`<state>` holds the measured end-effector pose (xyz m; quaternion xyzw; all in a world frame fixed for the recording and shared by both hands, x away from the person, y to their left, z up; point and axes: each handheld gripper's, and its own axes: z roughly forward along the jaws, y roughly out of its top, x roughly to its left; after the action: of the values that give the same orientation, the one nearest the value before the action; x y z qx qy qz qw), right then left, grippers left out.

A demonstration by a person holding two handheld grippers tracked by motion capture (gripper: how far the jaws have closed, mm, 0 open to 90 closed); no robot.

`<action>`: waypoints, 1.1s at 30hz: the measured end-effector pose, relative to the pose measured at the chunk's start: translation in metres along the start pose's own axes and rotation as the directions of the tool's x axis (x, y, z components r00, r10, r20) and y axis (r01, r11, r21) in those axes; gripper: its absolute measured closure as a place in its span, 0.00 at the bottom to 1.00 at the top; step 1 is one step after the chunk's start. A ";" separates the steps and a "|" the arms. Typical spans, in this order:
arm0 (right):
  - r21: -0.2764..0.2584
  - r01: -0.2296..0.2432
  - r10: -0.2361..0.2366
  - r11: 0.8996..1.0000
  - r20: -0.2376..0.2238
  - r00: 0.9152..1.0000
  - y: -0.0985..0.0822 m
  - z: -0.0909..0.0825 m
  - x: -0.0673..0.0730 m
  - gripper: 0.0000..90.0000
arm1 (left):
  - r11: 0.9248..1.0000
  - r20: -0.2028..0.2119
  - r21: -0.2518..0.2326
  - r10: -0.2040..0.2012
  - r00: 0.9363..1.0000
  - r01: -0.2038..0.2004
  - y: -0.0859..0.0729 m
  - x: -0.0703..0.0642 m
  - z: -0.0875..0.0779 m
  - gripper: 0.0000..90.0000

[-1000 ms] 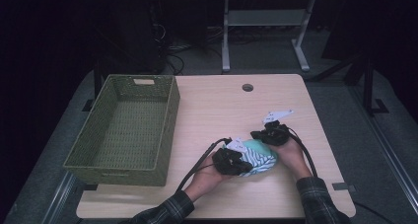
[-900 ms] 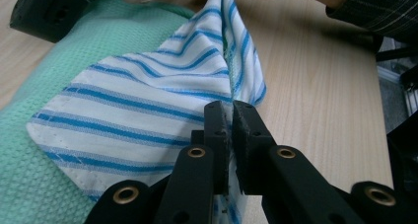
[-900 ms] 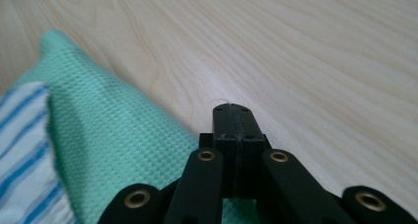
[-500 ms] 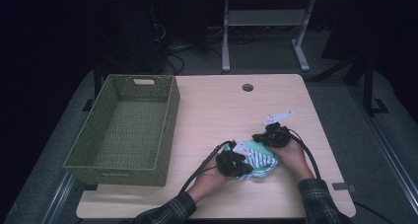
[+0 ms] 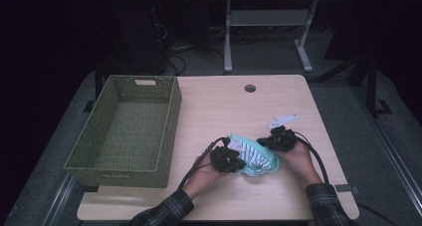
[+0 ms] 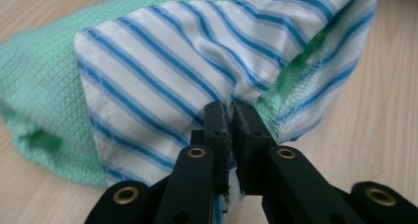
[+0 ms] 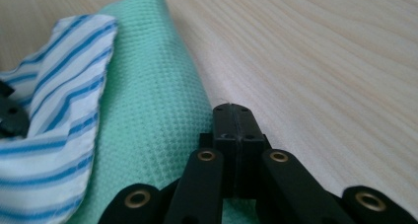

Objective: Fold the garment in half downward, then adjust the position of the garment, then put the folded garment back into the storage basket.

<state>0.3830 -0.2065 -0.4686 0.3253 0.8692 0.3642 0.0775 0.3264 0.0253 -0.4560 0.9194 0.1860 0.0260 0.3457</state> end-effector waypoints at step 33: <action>-0.061 0.040 -0.047 0.997 -0.119 0.992 -0.033 -0.027 0.053 1.00 | 0.998 -0.106 -0.001 -0.064 0.992 0.064 -0.015 0.045 -0.021 0.93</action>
<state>0.3152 -0.2067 -0.4662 0.2815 0.8681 0.4066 0.0424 0.3595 0.0651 -0.4530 0.9107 0.2334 0.0634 0.3349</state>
